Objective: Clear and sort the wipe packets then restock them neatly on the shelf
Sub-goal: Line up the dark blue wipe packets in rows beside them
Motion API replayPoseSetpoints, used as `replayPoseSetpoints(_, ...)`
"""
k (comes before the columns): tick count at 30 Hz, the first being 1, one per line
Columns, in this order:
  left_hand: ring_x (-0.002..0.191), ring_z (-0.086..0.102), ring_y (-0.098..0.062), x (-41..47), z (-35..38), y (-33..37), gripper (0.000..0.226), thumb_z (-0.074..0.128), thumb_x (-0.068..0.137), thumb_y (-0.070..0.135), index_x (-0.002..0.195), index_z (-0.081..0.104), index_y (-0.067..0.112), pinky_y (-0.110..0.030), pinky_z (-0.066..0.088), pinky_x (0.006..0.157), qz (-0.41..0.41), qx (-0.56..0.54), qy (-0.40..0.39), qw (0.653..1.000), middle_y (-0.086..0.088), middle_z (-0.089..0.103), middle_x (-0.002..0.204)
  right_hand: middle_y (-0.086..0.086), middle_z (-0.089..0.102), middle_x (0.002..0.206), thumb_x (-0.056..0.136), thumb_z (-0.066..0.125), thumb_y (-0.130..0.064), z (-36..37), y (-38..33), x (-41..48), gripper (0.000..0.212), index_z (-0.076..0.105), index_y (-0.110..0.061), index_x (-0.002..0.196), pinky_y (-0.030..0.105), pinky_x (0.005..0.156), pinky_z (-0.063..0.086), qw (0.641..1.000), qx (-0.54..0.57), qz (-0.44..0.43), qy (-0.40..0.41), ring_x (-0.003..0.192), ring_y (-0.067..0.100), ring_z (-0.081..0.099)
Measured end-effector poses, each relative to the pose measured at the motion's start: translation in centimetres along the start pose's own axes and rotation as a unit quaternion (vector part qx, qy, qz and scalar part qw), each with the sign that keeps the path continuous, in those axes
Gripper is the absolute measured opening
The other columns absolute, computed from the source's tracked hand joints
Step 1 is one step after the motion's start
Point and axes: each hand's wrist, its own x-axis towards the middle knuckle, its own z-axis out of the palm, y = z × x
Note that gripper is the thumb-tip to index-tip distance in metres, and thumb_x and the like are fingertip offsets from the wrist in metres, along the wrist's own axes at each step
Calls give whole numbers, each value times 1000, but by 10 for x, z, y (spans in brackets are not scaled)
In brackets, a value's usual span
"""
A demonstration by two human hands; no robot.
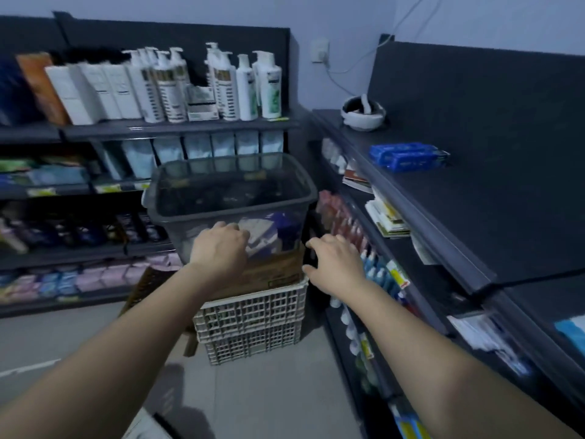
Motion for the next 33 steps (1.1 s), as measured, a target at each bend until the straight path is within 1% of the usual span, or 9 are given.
replayPoseSetpoints(10, 101, 53, -21, 125, 54, -97, 25, 51, 89, 19, 110, 64, 22, -35, 51, 74, -83, -8, 13, 996, 2, 61, 104, 3, 56, 121, 88, 58, -40, 38, -35, 194, 42, 55, -22, 126, 36, 94, 37, 997, -1, -79, -6, 116, 26, 46)
replayPoseSetpoints(14, 98, 55, -21, 183, 75, -129, 22, 51, 89, 21, 106, 66, 23, -35, 52, 73, -112, -29, -14, 993, 3, 62, 101, 1, 55, 124, 90, 58, -40, 47, -34, 268, 43, 53, -24, 129, 36, 96, 38, 996, -13, -80, -30, 118, 24, 45)
replayPoseSetpoints(17, 101, 57, -24, 216, 96, -147, 22, 49, 87, 16, 102, 64, 21, -32, 48, 71, -128, -42, -103, 986, 0, 62, 106, 1, 55, 125, 90, 57, -42, 59, -30, 314, 43, 54, -24, 129, 36, 98, 38, 995, -29, -72, -65, 119, 24, 45)
replayPoseSetpoints(20, 104, 60, -25, 241, 124, -165, 23, 52, 86, 18, 105, 63, 23, -30, 45, 70, -130, -44, -211, 968, -1, 63, 113, 2, 55, 124, 88, 58, -44, 80, -24, 350, 41, 56, -24, 124, 36, 96, 38, 987, -54, -54, -141, 119, 24, 46)
replayPoseSetpoints(23, 107, 60, -25, 266, 166, -185, 28, 53, 84, 19, 109, 63, 23, -34, 52, 80, -107, -48, -280, 953, -2, 63, 117, 2, 53, 130, 86, 62, -45, 104, -15, 380, 48, 53, -24, 128, 36, 95, 39, 974, -65, -24, -216, 122, 25, 46)
replayPoseSetpoints(27, 108, 60, -23, 294, 211, -200, 35, 60, 79, 27, 114, 62, 20, -34, 52, 85, -91, -77, -373, 920, -2, 63, 118, 5, 53, 131, 82, 67, -43, 141, -3, 409, 57, 49, -21, 131, 37, 93, 46, 955, -53, 28, -290, 120, 26, 50)
replayPoseSetpoints(29, 106, 60, -20, 306, 232, -205, 47, 65, 77, 41, 118, 60, 20, -32, 52, 85, -83, -87, -427, 896, -1, 62, 117, 6, 49, 138, 80, 69, -45, 160, 4, 423, 66, 45, -19, 135, 35, 97, 45, 938, -49, 50, -339, 123, 26, 49)
replayPoseSetpoints(31, 109, 59, -21, 309, 252, -210, 71, 65, 70, 57, 129, 53, 21, -33, 51, 89, -89, -80, -465, 877, -3, 60, 122, 8, 39, 148, 79, 71, -48, 177, 11, 435, 83, 33, -16, 145, 34, 102, 42, 918, -38, 86, -385, 131, 26, 43)
replayPoseSetpoints(33, 125, 48, -30, 307, 273, -216, 97, 65, 71, 64, 146, 28, 15, -38, 45, 99, -138, -92, -479, 862, -13, 42, 142, 11, 27, 154, 77, 73, -48, 193, 17, 444, 96, 20, -14, 151, 33, 106, 39, 900, -18, 131, -416, 136, 26, 37)
